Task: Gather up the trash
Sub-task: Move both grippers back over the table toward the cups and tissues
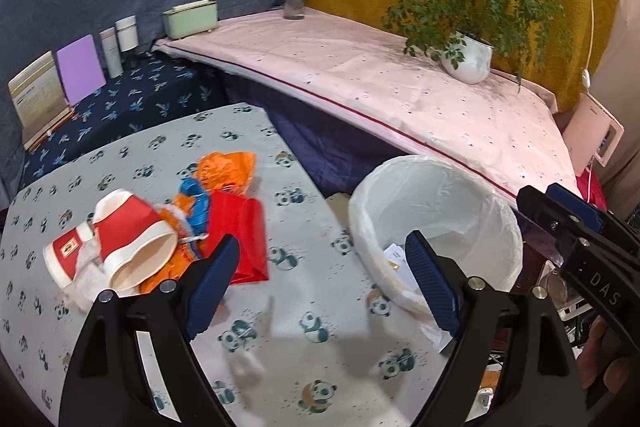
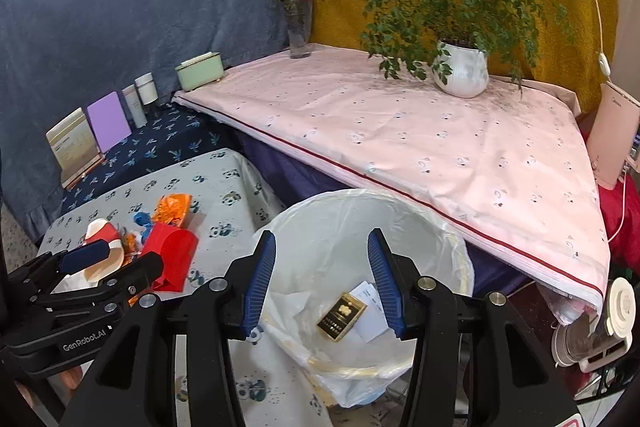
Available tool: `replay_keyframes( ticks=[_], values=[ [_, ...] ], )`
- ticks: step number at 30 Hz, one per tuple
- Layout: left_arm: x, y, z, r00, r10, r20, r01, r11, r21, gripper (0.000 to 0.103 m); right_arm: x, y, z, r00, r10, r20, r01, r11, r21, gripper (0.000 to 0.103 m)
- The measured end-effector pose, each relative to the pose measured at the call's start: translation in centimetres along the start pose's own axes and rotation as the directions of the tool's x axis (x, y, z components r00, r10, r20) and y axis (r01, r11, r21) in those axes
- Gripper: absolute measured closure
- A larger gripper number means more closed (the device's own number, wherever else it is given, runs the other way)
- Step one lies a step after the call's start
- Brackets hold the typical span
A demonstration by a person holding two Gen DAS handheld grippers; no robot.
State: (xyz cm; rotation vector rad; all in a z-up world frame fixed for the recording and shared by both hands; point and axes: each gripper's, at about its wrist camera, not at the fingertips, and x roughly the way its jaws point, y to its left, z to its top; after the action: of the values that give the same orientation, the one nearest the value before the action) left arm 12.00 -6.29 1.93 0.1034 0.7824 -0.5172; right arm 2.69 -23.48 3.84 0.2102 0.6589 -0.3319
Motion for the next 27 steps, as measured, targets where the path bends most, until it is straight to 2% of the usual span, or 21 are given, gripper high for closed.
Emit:
replay_keyframes(
  ticks=[12,16,27],
  values=[
    [-1.9,6.6,-1.8,0.995,0.098,0.003,-0.097,0.991,-0.095,0.022,-0.1,5.0,-0.8,0.997,0.071,-0.021,-0.072,0.995,-0.066,0.055],
    [-2.7,8.9,-2.8,0.992,0.125,-0.001,-0.124,0.984,-0.131,0.022,-0.2,6.9,-1.2,0.995,0.094,-0.028,-0.096,0.992,-0.087,0.049],
    [-4.0,15.1,-5.3,0.975,0.221,-0.03,-0.222,0.957,-0.186,0.019,0.8,12.6,-2.9,0.981,0.168,-0.093,-0.18,0.972,-0.15,0.049]
  ],
)
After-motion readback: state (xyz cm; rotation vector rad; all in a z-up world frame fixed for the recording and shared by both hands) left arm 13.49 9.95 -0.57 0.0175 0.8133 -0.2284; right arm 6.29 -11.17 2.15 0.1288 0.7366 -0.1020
